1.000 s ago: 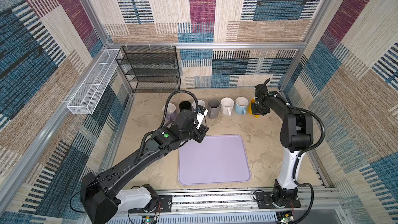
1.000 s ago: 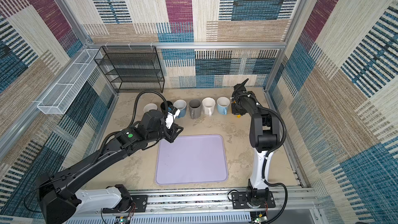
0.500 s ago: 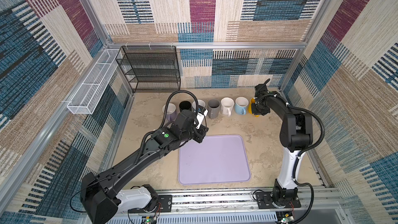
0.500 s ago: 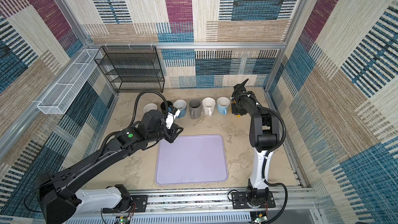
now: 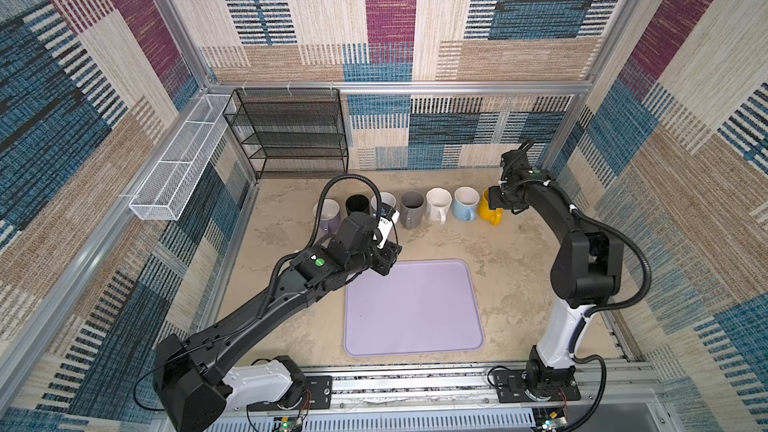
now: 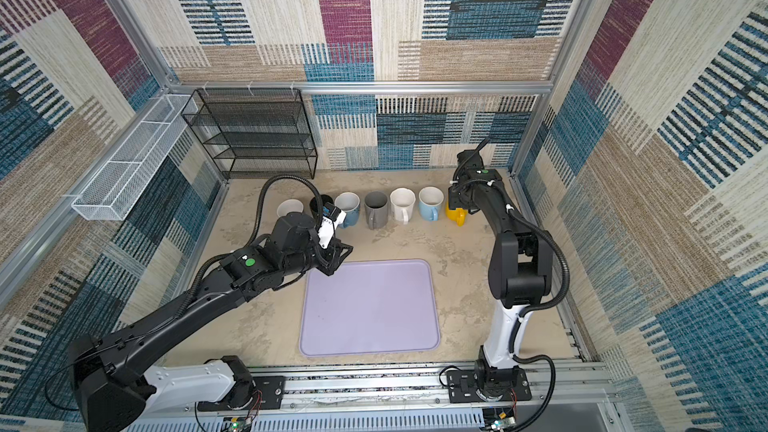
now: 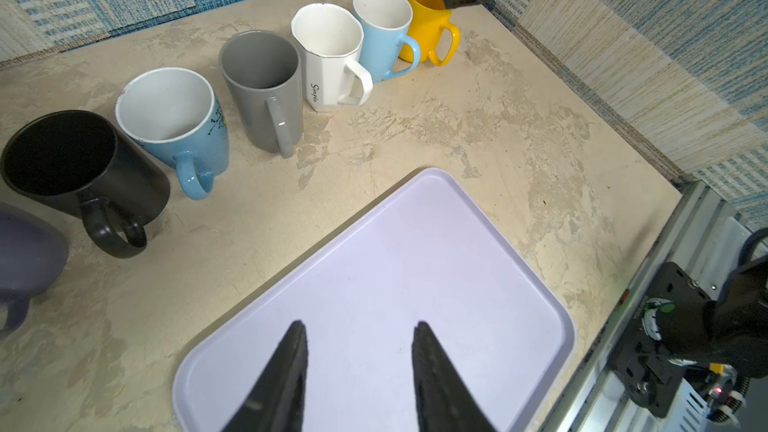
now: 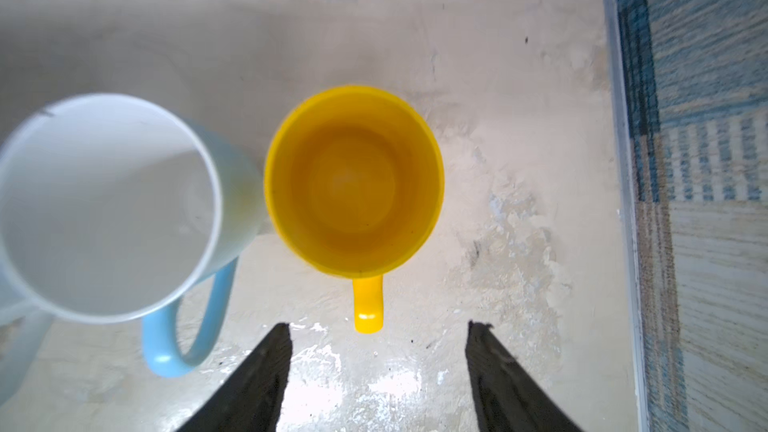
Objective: Turn the mug right side up
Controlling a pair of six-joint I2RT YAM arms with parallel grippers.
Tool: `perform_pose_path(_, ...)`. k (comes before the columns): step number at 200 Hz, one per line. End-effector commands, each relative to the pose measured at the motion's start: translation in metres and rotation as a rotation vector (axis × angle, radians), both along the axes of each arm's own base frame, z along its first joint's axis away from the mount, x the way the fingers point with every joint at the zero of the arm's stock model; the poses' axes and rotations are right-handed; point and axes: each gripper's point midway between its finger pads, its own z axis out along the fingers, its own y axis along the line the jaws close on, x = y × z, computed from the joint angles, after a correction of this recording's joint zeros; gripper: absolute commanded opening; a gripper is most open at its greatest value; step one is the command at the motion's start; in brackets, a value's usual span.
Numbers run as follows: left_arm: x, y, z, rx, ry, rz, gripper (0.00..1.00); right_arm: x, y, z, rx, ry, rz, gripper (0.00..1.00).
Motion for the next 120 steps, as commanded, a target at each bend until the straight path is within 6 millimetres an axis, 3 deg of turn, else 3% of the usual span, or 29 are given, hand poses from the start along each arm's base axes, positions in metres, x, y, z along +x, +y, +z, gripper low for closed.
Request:
perform_pose_path(1, 0.007, 0.012, 0.008, 0.024, -0.033, 0.060, 0.44, 0.005, 0.008, 0.029, 0.053, -0.112, 0.011, 0.82)
perform_pose_path(22, 0.013, 0.019, 0.017, 0.030, -0.055, 0.093, 0.52, -0.001, 0.009, 0.056, 0.069, -0.200, 0.009, 1.00)
perform_pose_path(53, 0.022, 0.032, 0.028, 0.047, -0.071, 0.143, 0.63, -0.013, 0.010, 0.078, 0.094, -0.290, 0.002, 1.00)
perform_pose_path(72, 0.029, 0.050, 0.037, 0.096, -0.091, 0.197, 0.99, -0.022, 0.009, 0.090, 0.099, -0.334, -0.004, 1.00)
perform_pose_path(120, 0.046, 0.124, 0.062, 0.226, -0.103, 0.408, 1.00, -0.050, -0.025, 0.094, -0.033, -0.350, -0.151, 1.00)
